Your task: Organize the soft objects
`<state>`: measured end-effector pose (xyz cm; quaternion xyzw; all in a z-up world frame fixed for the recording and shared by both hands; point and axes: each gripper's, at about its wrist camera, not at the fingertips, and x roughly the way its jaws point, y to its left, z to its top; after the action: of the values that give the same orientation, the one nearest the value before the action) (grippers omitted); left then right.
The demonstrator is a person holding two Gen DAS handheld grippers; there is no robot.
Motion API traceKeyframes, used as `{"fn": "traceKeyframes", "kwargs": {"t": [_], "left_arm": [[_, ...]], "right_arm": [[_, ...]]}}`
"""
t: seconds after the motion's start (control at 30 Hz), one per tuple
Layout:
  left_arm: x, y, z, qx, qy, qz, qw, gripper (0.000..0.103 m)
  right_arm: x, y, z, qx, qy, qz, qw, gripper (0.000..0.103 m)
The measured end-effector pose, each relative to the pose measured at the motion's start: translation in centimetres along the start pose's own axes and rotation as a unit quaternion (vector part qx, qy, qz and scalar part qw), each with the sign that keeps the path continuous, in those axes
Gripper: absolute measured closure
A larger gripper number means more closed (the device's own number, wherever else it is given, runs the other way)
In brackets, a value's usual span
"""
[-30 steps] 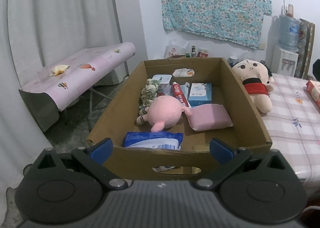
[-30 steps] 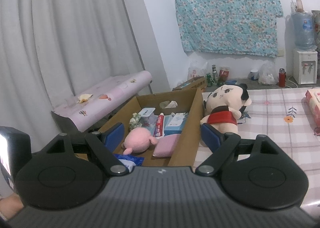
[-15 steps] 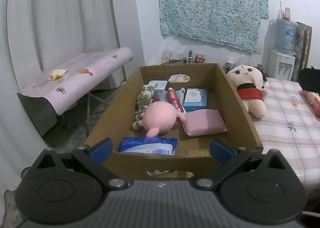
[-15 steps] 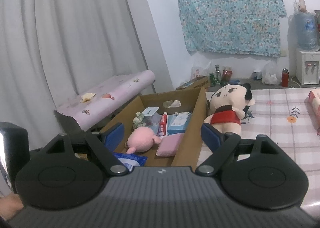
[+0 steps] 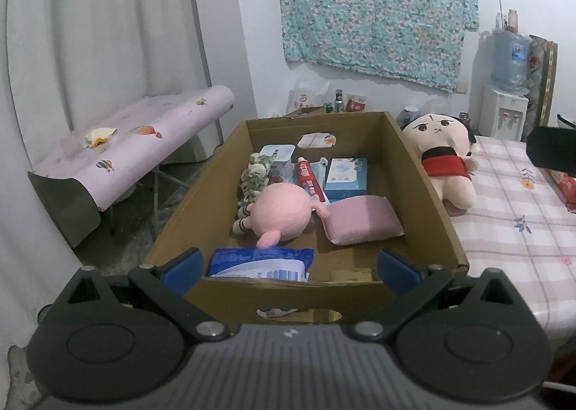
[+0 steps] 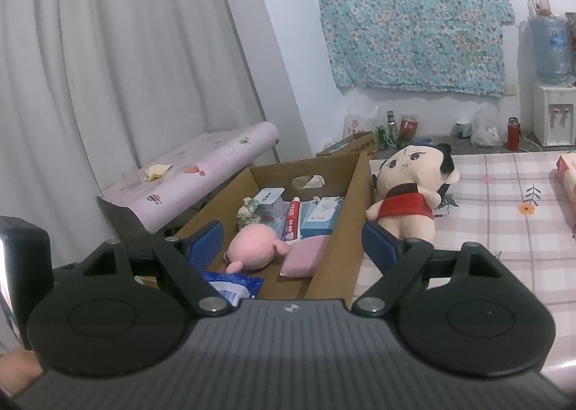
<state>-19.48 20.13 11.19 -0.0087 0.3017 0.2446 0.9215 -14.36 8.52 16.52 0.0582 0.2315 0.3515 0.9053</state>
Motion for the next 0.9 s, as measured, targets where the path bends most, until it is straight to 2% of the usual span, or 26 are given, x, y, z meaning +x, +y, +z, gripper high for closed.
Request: {"fn": "traceKeyframes", "kwargs": {"t": [0.9], "left_arm": [[0.03, 0.04, -0.05, -0.004, 0.004, 0.001, 1.0000, 0.000]], "right_arm": [[0.14, -0.20, 0.05, 0.002, 0.003, 0.000, 1.000, 0.018]]}}
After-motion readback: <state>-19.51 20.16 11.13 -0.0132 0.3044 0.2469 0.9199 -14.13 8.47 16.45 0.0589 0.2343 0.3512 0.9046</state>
